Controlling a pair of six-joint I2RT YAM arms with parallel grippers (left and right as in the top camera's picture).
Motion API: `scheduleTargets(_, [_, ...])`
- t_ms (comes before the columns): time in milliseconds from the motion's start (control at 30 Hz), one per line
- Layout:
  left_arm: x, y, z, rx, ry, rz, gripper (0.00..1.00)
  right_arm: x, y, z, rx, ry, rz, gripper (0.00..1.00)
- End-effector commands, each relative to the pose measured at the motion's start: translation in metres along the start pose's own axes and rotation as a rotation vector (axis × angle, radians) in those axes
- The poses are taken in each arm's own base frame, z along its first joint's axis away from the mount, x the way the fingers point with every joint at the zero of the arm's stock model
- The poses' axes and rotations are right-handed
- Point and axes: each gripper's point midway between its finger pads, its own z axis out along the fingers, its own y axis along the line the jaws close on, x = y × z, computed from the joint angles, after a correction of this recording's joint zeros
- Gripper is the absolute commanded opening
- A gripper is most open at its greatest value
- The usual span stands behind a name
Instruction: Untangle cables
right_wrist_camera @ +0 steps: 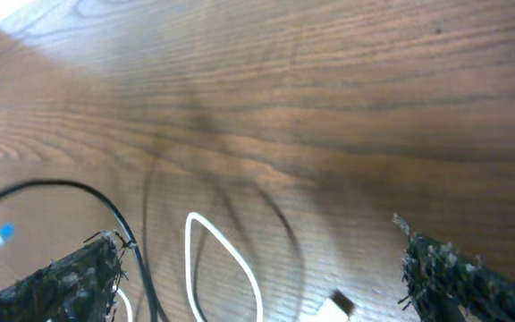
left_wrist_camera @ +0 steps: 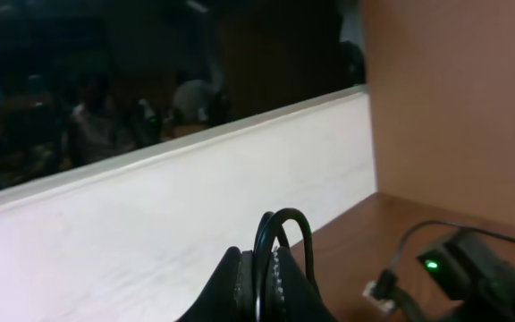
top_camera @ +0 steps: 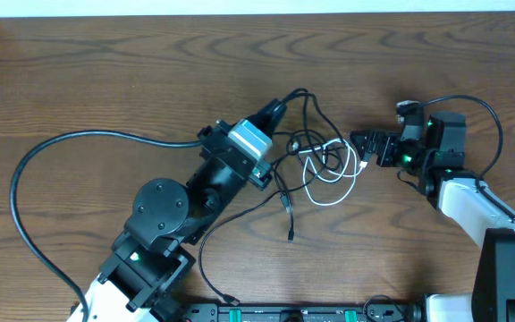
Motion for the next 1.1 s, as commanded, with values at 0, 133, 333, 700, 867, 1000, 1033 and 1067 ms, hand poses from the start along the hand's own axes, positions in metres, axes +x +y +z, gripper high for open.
scheduleTargets(0, [-0.023, 0.02, -0.01, -0.102, -0.047, 0.009, 0.07, 0.005, 0.007, -0.002, -0.072, 0.022, -0.076, 0.99])
scheduleTargets(133, [-0.022, 0.023, -0.01, -0.119, -0.044, 0.008, 0.07, 0.007, 0.035, -0.008, -0.244, 0.023, -0.2, 0.99])
scheduleTargets(333, [-0.023, -0.001, -0.007, 0.02, -0.058, 0.005, 0.08, 0.013, 0.061, -0.012, -0.385, 0.02, -0.315, 0.99])
scheduleTargets(700, [-0.035, -0.043, -0.013, 0.266, -0.121, -0.004, 0.07, 0.01, 0.049, 0.003, -0.235, 0.015, -0.353, 0.96])
scheduleTargets(867, [-0.035, -0.043, -0.013, 0.266, -0.121, -0.004, 0.08, 0.014, 0.043, 0.011, -0.15, 0.032, -0.371, 0.72])
scheduleTargets(1000, [-0.034, -0.043, -0.012, 0.265, -0.118, -0.004, 0.07, 0.011, 0.028, 0.014, -0.041, 0.027, -0.31, 0.1])
scheduleTargets(1033, [-0.034, -0.042, -0.012, 0.261, -0.115, -0.005, 0.07, 0.008, 0.018, 0.015, 0.021, 0.021, -0.247, 0.01])
scheduleTargets(1067, [-0.032, -0.041, -0.012, 0.255, -0.107, -0.005, 0.07, 0.007, 0.007, 0.014, 0.08, 0.012, -0.184, 0.01])
